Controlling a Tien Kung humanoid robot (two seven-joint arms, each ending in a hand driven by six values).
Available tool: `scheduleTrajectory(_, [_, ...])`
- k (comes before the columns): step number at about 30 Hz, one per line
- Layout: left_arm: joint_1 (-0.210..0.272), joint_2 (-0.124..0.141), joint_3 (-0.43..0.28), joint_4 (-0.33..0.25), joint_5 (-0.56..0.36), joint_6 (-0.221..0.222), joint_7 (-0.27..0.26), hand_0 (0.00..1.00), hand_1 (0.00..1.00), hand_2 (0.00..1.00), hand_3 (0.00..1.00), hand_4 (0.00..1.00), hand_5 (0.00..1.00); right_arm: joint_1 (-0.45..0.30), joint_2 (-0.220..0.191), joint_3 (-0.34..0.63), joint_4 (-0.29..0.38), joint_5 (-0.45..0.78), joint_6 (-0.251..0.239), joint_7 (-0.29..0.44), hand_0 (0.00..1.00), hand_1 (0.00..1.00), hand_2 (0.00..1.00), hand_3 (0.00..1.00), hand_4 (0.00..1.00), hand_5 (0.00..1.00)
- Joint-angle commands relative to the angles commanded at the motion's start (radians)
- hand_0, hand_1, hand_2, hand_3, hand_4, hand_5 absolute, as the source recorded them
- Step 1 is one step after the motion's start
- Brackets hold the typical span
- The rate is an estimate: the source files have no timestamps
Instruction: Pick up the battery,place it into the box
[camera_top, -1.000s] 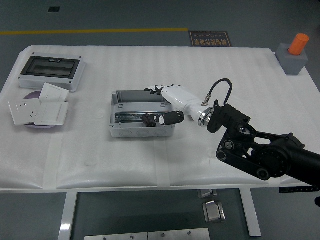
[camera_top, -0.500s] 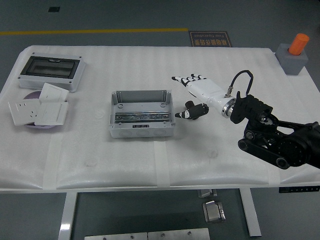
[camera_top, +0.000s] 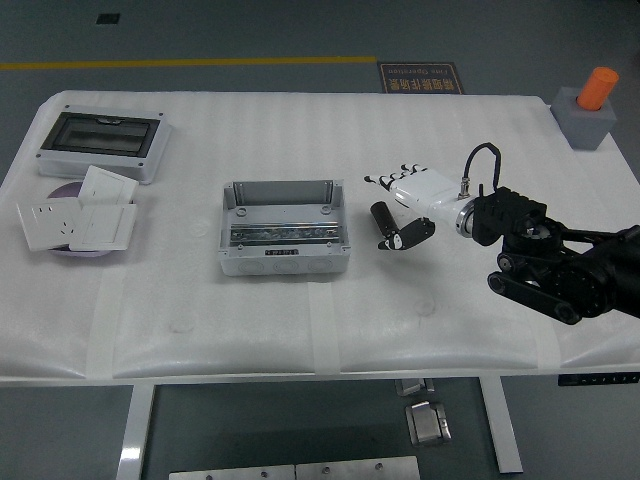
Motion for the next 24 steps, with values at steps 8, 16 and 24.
scheduleTrajectory(8, [-0.004, 0.001, 0.009, 0.000, -0.003, -0.001, -0.003, 0.608, 0.645, 0.418, 0.480, 0.443, 0.427, 0.019, 0.025, 0.018, -0.049, 0.000, 0.030, 0.007, 0.975, 0.806, 0.866, 0.998, 0.903, 0.448])
scheduleTrajectory(16, [-0.013, 0.008, 0.031, 0.000, -0.015, -0.002, -0.009, 0.609, 0.645, 0.418, 0.480, 0.443, 0.426, 0.021, 0.048, 0.056, -0.100, -0.030, 0.081, 0.020, 0.973, 0.794, 0.860, 0.995, 0.894, 0.448])
scheduleTrajectory(24, [-0.014, 0.009, 0.051, 0.000, -0.031, -0.003, -0.014, 0.609, 0.645, 0.417, 0.481, 0.443, 0.427, 0.008, 0.065, 0.097, -0.118, -0.083, 0.141, 0.028, 0.965, 0.786, 0.855, 0.986, 0.882, 0.445])
